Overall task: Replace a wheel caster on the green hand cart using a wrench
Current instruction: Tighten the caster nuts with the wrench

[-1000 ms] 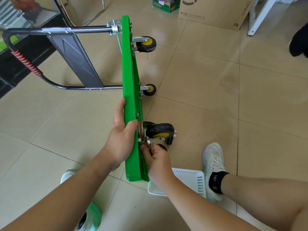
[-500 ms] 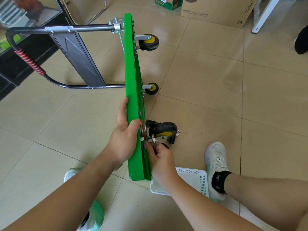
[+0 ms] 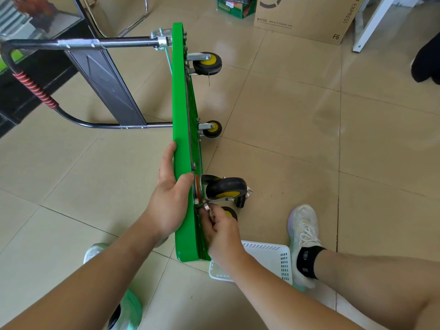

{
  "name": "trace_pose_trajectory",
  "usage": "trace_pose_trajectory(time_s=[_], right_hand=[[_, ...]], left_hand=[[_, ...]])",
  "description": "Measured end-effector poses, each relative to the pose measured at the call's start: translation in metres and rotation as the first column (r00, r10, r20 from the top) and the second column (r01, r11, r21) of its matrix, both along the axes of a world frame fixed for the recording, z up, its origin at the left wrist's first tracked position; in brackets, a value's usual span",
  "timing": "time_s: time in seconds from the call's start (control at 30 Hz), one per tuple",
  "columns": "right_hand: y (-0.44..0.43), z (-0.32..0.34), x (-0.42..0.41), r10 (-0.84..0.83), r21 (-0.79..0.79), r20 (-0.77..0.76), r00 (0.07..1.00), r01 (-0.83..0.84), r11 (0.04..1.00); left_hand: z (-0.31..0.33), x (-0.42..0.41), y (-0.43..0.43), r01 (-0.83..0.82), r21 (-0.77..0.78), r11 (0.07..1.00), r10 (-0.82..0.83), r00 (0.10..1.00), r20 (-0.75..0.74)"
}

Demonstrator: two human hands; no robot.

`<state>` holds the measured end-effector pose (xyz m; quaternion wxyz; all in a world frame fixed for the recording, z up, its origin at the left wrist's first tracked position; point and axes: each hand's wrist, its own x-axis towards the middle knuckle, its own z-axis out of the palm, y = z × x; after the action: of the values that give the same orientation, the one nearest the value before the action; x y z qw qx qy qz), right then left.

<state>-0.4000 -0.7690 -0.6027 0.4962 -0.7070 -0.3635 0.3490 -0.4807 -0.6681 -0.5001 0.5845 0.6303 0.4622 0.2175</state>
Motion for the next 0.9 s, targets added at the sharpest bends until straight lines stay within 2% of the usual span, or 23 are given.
trace_pose_trajectory(time_s=[0.13,0.3,0.57,0.77,0.9], right_hand=[[-0.004,0.01,0.007,0.0,0.021,0.049,0.999,-0.001,1.0],[-0.004,0.014,0.004,-0.019,0.043,-0.004,1.0,0.02,0.999],[-0.005,0.019,0.008,0.018,-0.015,0.034,0.999,-0.017,1.0],[-0.03,0.018,0.01,-0.004,-0.04,-0.208,0.978,-0.004,0.999],[-0.05,0.007,0.013,0.053,-0.158,-0.112,0.992,-0.07,0.985]], left_hand=[[0.001,0.0,0.0,-0.002,-0.01,1.0,0.002,1.0,-0.003],[0.001,0.0,-0.001,0.002,-0.012,1.0,-0.002,1.0,0.004],[0.003,0.002,-0.001,-0.005,-0.006,1.0,0.005,1.0,-0.013],[0.007,0.0,-0.003,-0.001,-0.032,0.999,0.001,1.0,-0.01],[0.009,0.0,-0.003,0.007,-0.04,0.999,-0.007,1.0,0.0]])
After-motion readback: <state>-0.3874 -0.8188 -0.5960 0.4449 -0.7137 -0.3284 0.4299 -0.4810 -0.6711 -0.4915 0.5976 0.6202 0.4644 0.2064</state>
